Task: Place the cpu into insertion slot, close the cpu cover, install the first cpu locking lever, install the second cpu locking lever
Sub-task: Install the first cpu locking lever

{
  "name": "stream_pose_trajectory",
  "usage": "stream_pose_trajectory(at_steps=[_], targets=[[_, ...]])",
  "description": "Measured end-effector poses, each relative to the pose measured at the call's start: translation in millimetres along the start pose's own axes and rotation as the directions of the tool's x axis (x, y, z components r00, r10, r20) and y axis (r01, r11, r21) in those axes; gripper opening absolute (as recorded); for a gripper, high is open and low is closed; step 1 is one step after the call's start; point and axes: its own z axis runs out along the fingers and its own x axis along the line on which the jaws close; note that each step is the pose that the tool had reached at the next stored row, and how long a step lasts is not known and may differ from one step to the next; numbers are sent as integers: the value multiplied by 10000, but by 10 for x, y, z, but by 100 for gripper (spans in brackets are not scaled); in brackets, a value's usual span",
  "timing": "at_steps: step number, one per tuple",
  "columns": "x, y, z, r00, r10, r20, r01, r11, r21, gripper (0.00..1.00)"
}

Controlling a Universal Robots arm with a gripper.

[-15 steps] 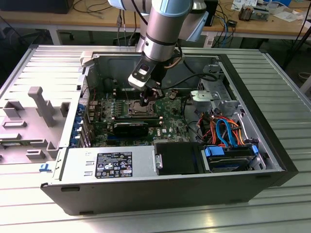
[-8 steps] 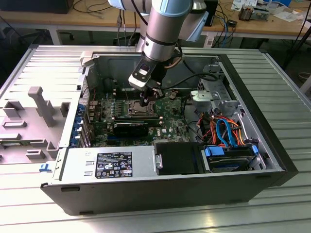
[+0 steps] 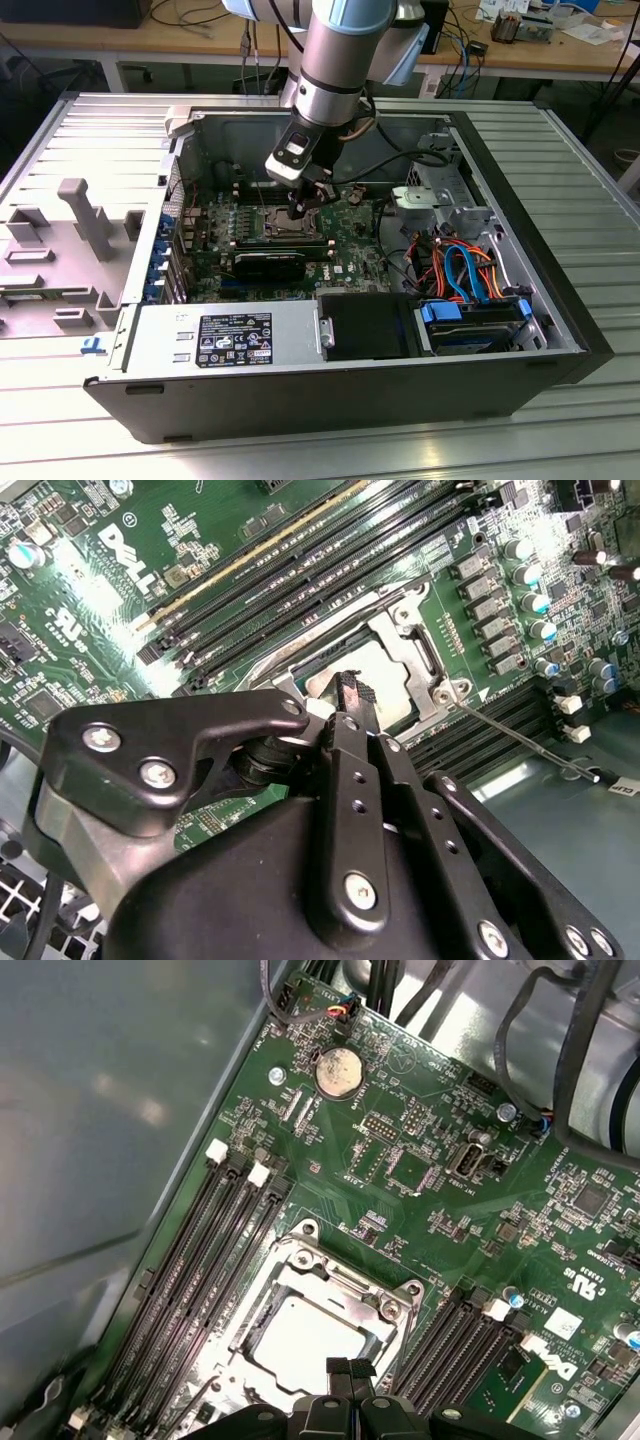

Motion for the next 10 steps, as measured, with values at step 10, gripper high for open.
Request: stream_pose_trajectory(at_steps=[10], targets=[[0,0,0,9996,-271,42,271,9996,17,11]])
